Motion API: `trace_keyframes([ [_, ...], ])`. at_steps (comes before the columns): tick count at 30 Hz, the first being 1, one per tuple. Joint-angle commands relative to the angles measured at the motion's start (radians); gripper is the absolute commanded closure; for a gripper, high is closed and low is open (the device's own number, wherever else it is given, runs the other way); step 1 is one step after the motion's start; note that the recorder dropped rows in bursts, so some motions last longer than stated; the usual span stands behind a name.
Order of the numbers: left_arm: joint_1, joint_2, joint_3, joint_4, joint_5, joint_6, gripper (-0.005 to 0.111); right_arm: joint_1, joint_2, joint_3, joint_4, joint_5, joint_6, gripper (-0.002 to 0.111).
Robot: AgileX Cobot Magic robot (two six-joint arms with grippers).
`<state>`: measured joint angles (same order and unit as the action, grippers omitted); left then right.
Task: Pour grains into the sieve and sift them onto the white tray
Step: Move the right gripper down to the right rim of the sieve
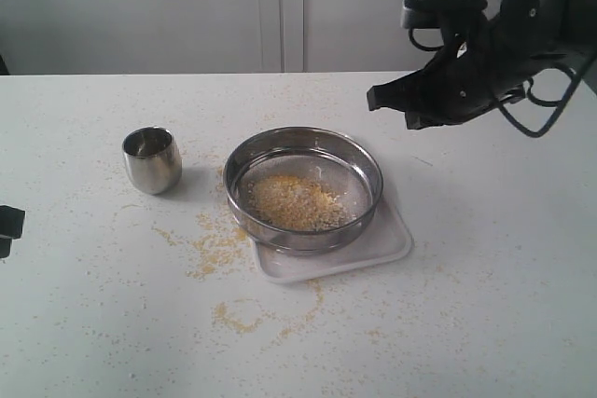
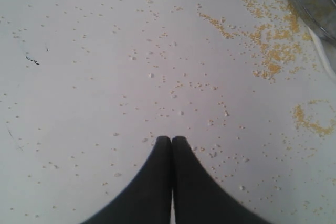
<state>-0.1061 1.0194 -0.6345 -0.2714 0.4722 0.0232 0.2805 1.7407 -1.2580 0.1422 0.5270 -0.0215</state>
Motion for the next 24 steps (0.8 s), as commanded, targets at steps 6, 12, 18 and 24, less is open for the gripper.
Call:
trace_keyframes([
  [6, 0.001, -0.008, 0.009, -0.008, 0.008, 0.004, 0.107, 0.003, 0.161, -0.164, 0.204, 0.173, -0.204, 0.108],
  [12, 0.001, -0.008, 0.009, -0.008, 0.008, 0.004, 0.107, 0.003, 0.209, -0.184, 0.198, 0.170, -0.243, 0.095],
  [18, 0.001, -0.008, 0.009, -0.008, 0.008, 0.004, 0.107, 0.003, 0.226, -0.187, 0.198, 0.155, -0.244, 0.079],
  [24, 0.001, -0.008, 0.009, -0.008, 0.008, 0.004, 0.107, 0.003, 0.265, -0.189, 0.196, 0.137, -0.244, 0.079],
])
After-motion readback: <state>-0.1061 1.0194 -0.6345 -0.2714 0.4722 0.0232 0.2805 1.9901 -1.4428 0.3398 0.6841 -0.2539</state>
